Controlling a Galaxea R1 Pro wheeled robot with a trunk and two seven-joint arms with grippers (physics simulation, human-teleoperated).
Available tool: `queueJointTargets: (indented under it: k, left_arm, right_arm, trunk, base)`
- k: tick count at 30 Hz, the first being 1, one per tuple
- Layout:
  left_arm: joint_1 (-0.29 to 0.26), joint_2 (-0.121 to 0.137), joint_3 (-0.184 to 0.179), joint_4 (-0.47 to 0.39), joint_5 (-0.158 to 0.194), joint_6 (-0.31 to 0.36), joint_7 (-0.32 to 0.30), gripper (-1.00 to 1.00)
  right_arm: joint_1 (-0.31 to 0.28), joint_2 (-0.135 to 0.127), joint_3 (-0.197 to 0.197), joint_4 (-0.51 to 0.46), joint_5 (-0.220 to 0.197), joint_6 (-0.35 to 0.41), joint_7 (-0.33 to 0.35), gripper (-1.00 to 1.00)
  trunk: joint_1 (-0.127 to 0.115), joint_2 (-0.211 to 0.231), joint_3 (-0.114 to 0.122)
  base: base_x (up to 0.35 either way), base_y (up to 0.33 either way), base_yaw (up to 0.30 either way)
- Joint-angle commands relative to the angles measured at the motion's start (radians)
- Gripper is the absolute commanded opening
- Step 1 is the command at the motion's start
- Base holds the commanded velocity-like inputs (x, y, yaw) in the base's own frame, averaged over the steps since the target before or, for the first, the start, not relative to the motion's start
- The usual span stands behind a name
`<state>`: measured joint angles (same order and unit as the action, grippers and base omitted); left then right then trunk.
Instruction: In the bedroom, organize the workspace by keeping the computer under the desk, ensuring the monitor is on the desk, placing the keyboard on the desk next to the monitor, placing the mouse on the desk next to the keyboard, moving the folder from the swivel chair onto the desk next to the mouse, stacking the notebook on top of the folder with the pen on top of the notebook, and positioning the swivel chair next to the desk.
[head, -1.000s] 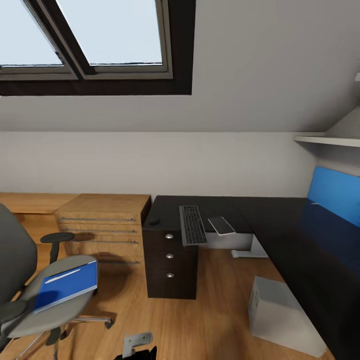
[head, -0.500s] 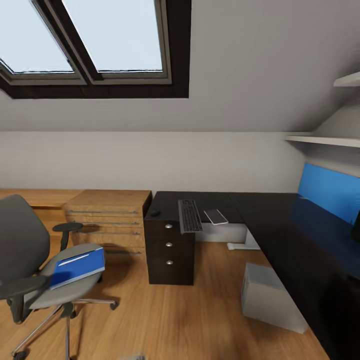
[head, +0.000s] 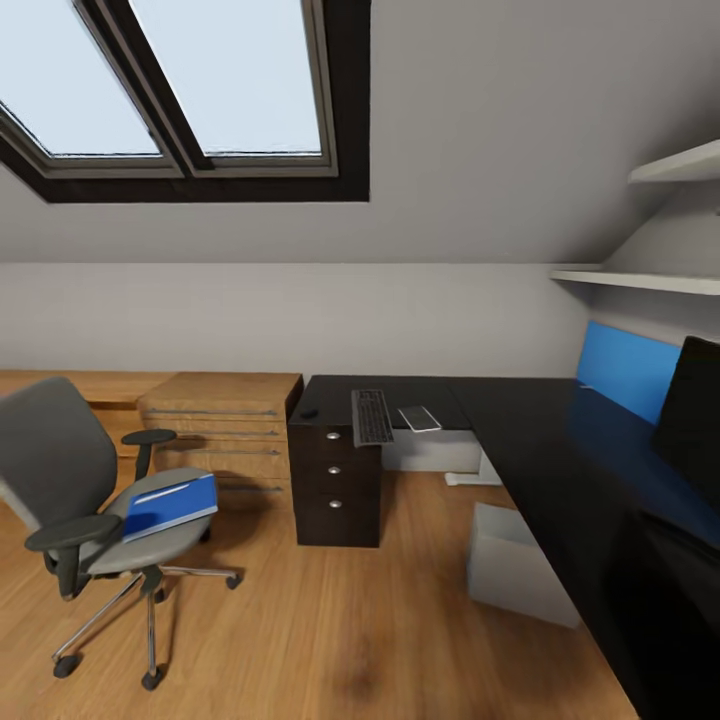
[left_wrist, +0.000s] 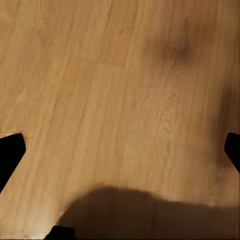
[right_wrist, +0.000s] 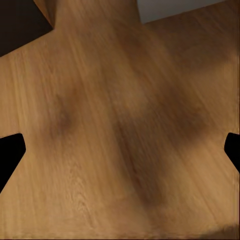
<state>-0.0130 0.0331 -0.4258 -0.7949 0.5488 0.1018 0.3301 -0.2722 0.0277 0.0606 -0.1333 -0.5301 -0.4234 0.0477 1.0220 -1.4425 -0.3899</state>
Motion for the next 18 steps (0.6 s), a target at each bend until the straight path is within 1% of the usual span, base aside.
queueJointTargets:
  k: [1,9,18]
  left_arm:
    - [-0.001,0.002,-0.006,0.003,0.007,-0.003,0.009,1.00]
    - [-0.001,0.003,-0.004,0.029,0.008,-0.015,0.011,1.00]
    - [-0.001,0.003,-0.005,0.057,0.005,-0.019,0.013,1.00]
  right_arm:
    - [-0.001,0.000,0.006,0.001,-0.011,-0.005,0.004,1.00]
    - [-0.001,0.006,0.007,0.004,-0.006,-0.005,0.003,1.00]
    - [-0.001,0.007,0.008,0.013,-0.005,-0.005,0.002,1.00]
  trunk:
    - [-0.001,-0.001,-0.001]
    - [-0.001,-0.001,-0.003]
    - [-0.001,-0.001,-0.014]
  base:
    - [-0.336,-0.078,0.000]
    - [-0.336,-0.078,0.000]
    - [-0.336,-0.076,0.000]
